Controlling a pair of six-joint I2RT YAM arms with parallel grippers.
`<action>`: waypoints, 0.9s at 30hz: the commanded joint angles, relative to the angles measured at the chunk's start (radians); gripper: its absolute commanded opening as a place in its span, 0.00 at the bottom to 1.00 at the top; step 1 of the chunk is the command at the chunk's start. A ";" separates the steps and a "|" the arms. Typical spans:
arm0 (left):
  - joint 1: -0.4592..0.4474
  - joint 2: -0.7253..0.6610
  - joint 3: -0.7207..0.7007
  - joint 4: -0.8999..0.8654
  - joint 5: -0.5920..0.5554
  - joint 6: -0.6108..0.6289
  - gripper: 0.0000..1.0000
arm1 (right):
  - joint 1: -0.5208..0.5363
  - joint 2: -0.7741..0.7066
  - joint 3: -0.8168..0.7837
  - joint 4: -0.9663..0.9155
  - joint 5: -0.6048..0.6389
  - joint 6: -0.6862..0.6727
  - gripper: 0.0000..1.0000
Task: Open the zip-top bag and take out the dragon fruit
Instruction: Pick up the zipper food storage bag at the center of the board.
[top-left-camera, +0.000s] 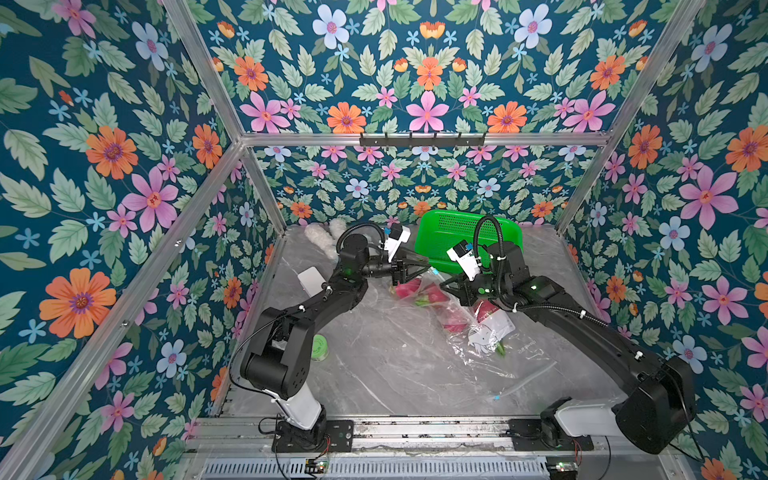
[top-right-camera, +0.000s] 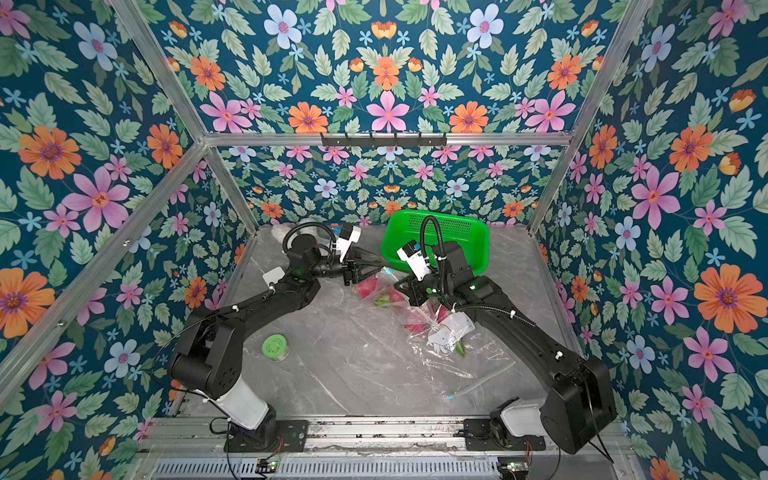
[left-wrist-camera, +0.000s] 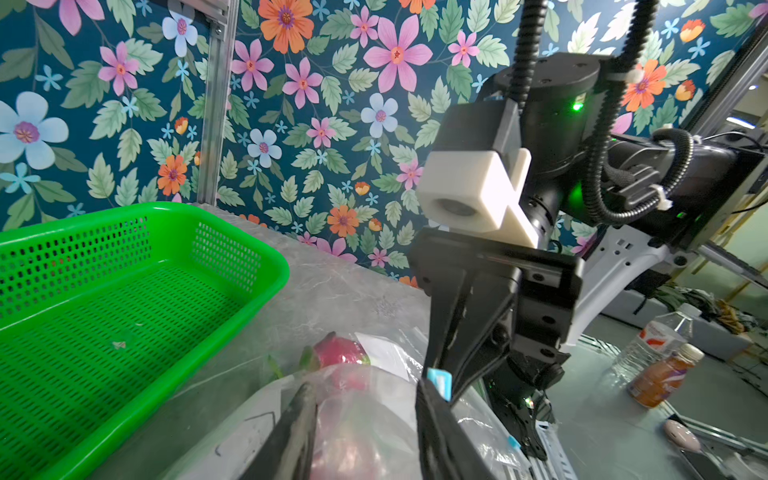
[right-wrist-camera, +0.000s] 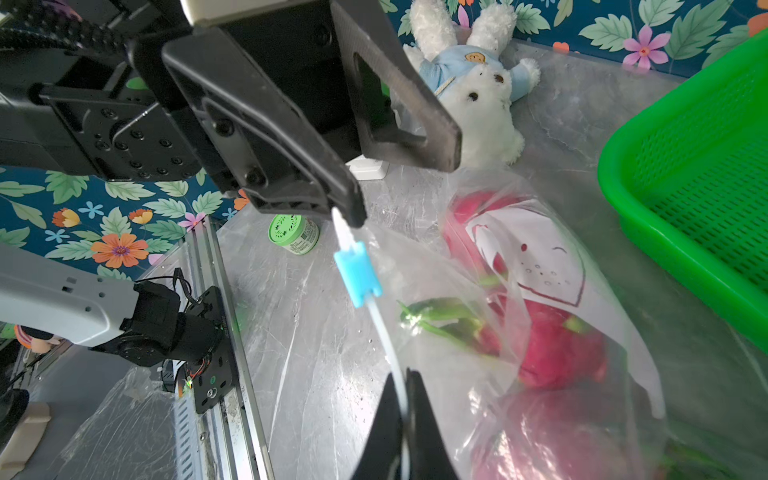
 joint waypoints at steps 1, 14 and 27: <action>-0.001 0.009 -0.002 0.095 0.063 -0.086 0.43 | -0.001 0.005 0.007 0.031 -0.019 -0.018 0.00; 0.009 0.077 -0.036 0.609 0.079 -0.521 0.54 | -0.005 0.010 -0.003 0.029 0.027 -0.016 0.00; 0.008 0.113 -0.025 0.585 0.057 -0.520 0.52 | -0.005 0.012 -0.007 0.052 0.001 -0.008 0.00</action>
